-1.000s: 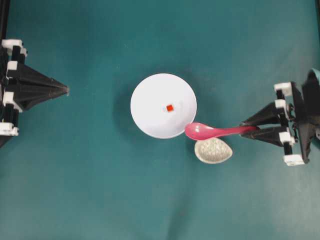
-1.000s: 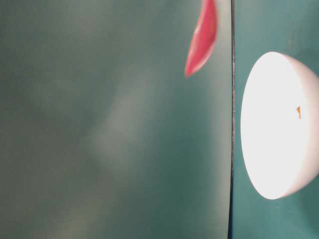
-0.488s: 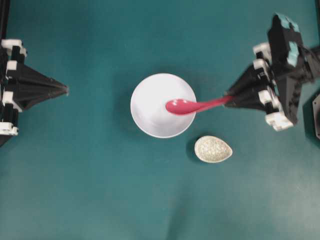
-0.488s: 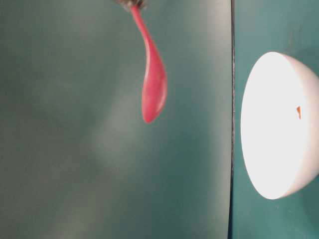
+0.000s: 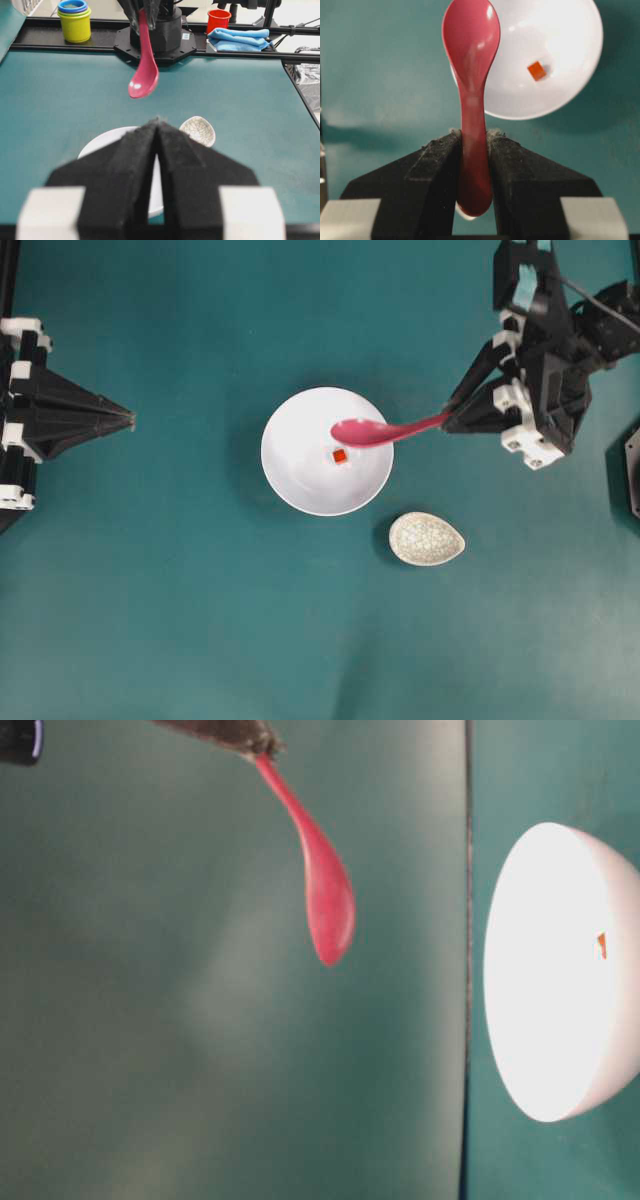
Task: Grip the spoon and scoop the red block from the bowl with right arm.
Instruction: 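Lift the pink spoon and swing it over the white bowl, then lower the spoon bowl into the white bowl beside the red cube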
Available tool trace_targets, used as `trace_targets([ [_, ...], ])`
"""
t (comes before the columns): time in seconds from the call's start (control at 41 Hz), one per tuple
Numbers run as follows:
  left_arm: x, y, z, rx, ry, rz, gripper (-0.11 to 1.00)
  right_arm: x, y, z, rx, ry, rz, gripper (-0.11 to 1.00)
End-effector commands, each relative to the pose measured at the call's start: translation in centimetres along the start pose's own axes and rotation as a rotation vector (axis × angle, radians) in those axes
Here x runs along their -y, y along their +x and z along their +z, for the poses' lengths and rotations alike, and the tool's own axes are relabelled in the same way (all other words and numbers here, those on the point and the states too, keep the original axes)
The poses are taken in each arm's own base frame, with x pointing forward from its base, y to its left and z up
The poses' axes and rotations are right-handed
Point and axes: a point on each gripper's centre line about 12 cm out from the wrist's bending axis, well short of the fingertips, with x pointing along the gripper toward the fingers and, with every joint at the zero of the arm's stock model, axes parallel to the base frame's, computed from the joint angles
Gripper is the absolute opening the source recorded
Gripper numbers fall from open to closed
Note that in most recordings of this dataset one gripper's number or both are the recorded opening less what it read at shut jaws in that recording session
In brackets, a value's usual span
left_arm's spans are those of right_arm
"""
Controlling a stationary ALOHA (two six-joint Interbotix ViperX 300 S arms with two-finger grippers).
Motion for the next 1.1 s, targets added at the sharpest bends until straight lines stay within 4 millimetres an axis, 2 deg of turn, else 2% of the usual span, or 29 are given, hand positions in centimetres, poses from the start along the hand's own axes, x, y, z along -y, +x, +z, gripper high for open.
trace_targets([
  [0.0,0.1,0.2,0.8,0.021,0.003,-0.002,0.01,-0.6,-1.0,1.2,0.011,0.025,-0.004,0.25],
  [0.171,0.1,0.2,0.8,0.021,0.006,-0.003,0.01,-0.8,-1.5,1.9,-0.006,0.064,-0.018,0.25],
  [0.293,0.1,0.2,0.8,0.021,0.009,-0.003,0.01,-0.8,-1.0,1.9,-0.077,0.046,-0.029,0.25],
  [0.463,0.1,0.2,0.7,0.020,0.008,-0.003,0.01,-0.8,1.0,2.0,-0.221,0.011,-0.048,0.25],
  [0.707,0.1,0.2,0.7,0.017,0.008,-0.003,0.01,-1.5,4.3,3.6,-0.352,-0.121,-0.111,0.25],
  [1.073,0.1,0.3,0.5,0.011,0.011,-0.002,0.01,-1.0,7.2,4.6,-0.512,-0.254,-0.230,0.25],
])
